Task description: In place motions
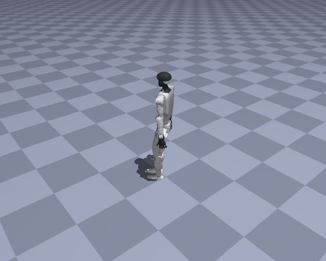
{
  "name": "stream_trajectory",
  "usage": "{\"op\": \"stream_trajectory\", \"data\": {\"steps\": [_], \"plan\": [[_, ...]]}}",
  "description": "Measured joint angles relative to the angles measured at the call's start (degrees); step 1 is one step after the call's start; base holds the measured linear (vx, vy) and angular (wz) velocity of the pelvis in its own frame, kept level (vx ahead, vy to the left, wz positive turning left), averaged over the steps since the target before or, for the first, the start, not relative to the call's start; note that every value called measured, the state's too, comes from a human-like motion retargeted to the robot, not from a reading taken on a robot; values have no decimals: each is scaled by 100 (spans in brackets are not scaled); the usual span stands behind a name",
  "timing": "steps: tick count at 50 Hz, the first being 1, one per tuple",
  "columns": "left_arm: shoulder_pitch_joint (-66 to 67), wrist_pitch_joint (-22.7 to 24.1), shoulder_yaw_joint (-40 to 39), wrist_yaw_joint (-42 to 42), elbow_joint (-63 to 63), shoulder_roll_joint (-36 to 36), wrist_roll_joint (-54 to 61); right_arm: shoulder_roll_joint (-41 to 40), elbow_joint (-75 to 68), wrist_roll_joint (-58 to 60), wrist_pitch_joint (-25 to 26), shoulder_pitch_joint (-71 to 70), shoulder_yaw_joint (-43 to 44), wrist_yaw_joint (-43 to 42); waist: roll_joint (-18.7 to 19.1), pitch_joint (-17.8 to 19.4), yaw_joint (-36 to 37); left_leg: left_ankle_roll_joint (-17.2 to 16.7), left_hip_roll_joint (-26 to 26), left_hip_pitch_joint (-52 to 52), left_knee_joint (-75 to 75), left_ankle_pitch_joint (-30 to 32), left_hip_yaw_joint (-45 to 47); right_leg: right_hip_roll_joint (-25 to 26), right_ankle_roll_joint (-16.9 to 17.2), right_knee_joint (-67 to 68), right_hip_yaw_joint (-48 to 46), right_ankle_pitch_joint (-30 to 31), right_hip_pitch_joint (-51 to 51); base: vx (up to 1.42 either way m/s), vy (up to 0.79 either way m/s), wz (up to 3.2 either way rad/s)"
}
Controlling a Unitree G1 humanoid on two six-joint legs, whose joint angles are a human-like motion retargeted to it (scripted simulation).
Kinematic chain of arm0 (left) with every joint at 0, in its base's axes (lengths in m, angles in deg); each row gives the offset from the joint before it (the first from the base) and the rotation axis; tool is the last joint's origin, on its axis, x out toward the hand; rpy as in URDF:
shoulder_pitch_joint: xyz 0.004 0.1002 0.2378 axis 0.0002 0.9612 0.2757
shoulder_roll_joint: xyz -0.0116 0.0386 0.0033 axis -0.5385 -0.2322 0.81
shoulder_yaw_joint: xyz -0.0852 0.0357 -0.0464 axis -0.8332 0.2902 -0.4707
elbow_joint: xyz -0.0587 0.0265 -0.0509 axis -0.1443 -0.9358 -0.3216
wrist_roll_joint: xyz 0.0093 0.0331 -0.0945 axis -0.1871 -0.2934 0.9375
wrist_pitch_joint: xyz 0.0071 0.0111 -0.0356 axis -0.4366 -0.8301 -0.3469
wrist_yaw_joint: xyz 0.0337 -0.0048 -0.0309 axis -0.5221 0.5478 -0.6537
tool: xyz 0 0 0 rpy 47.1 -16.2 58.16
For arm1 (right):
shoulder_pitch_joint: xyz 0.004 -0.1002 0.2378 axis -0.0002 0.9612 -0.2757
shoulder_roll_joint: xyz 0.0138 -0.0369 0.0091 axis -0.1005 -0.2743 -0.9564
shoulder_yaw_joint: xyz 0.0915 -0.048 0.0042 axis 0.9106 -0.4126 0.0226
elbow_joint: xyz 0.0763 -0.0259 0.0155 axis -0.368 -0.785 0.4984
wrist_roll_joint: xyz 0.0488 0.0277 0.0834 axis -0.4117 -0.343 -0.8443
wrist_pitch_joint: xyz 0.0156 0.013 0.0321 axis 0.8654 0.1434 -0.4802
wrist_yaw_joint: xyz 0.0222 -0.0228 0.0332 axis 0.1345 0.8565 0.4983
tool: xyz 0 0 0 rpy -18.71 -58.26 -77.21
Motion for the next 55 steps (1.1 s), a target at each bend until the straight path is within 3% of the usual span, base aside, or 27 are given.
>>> {"op": "stream_trajectory", "data": {"steps": [2, 5, 11, 20, 23, 25, 27, 28, 34, 40, 48, 55], "plan": [[11, -42, -16, -51, -82, -25, -99, -5, -14, 57, 46, 7, 65, 103, -10, -113, 66, -26, -157, -20, 29, 34, -320, -276, -121, -109, -1099, 11, 51, 10, 1, 126], [73, -28, -68, -250, -109, 82, -15, -10, 55, 160, 99, 32, 134, 186, 51, -211, 420, -61, -220, 3, 15, 63, -570, -283, -120, -212, -1133, -61, 190, 4, 1, 89], [227, -32, -314, 19, -82, 187, 383, -113, 350, 543, -15, -28, -178, 266, 138, -388, 393, -188, -277, -48, 28, 177, -1026, -322, -220, -488, -1616, -94, 386, -5, -4, 67], [99, -8, -168, -45, 46, 315, 488, -152, 360, 745, -53, -62, -344, 443, 116, -351, 523, -355, -255, 10, -7, 104, -1035, -402, -291, -536, -1935, -251, 546, -14, -3, 40], [26, 23, -22, -97, 122, 357, 481, -110, 247, 814, -45, -10, -262, 406, 96, -457, 310, -146, 200, 18, 54, -260, 685, -548, -275, -593, -2208, -310, 529, -13, -2, 99], [-21, 42, 109, -112, 162, 370, 495, -79, 103, 855, -18, 22, -179, 357, 173, -546, 91, -196, 657, 136, 80, -299, 2115, -565, -267, -627, -2473, -352, 510, -7, -5, 136], [-63, 50, 269, -84, 199, 379, 501, -36, -84, 838, 36, 63, -89, 264, 285, -567, -149, -380, 857, 311, 0, -197, 2849, -528, -262, -648, -2761, -400, 563, -2, -6, 129], [-75, 54, 332, -71, 217, 391, 489, -7, -185, 814, 70, 92, -55, 210, 288, -568, -200, -276, 818, 349, -70, -207, 2968, -542, -257, -651, -2809, -413, 610, 4, -2, 86], [-127, 69, 502, 7, 304, 400, 240, 142, -831, 570, 272, 208, 132, -75, 510, -749, -230, -295, 701, 547, -605, -200, 2832, -398, -225, -616, -2904, -449, 683, 12, 1, 20], [-47, 94, 545, 10, 355, 313, 54, 135, -1129, 410, 362, 245, 119, -165, 483, -936, -181, -317, 603, 645, -783, -134, 2782, -448, -191, -621, -3021, -424, 750, 12, -2, 8], [-17, -46, 225, 121, -69, 291, 254, -13, -689, 955, 288, 75, -258, -400, 512, -1009, -150, -316, 588, 773, -842, -189, 2956, -416, -172, -606, -2904, -350, 795, 7, 1, -19], [44, -53, 307, -2, -153, 270, 4, -130, -199, 980, 107, -62, -370, -25, 555, -1042, -158, -312, 577, 801, -874, -220, 3054, -403, -168, -589, -2813, -289, 770, 1, 0, -2]]}}
